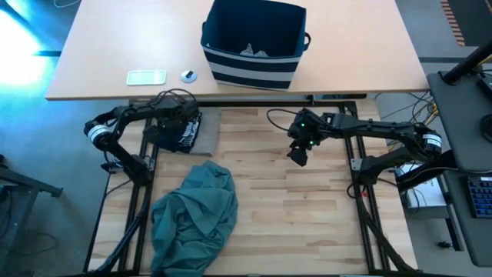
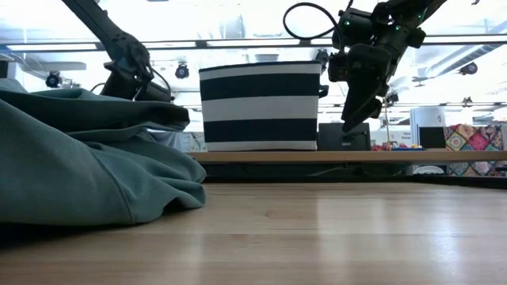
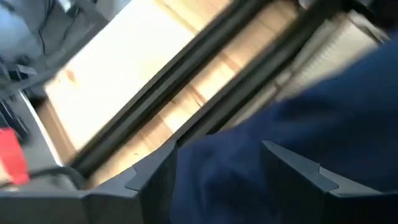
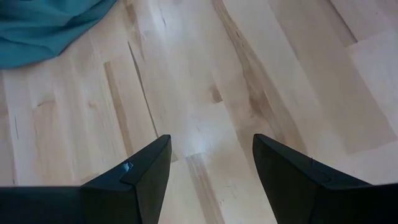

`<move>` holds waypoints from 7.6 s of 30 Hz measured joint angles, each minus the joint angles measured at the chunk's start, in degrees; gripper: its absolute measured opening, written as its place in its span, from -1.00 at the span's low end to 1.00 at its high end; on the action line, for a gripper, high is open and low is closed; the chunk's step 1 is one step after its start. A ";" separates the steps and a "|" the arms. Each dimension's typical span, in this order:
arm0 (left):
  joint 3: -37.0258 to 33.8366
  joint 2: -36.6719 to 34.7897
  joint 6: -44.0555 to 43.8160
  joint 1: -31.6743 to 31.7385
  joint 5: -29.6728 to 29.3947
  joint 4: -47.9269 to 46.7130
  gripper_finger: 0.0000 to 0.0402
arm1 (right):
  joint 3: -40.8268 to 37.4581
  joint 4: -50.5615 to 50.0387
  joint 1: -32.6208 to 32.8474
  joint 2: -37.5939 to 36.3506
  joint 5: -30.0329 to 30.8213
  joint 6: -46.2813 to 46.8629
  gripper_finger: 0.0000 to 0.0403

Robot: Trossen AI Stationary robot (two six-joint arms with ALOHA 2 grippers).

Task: Fold Laundry from Bin
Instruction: Stack the folded black underwear on the folded brown shorts

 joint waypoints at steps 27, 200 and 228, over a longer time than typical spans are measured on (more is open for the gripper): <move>12.55 1.05 32.53 -16.58 -2.80 -8.66 -0.05 | 0.00 -0.54 0.13 0.00 -2.77 -4.50 0.09; -5.80 -12.78 28.96 -24.15 16.88 0.90 -0.98 | 27.43 -12.46 3.13 22.14 -2.76 -11.45 0.09; 13.37 -9.40 82.16 -23.67 13.68 -3.28 0.18 | 27.41 -10.72 4.79 22.14 -2.52 -9.07 0.09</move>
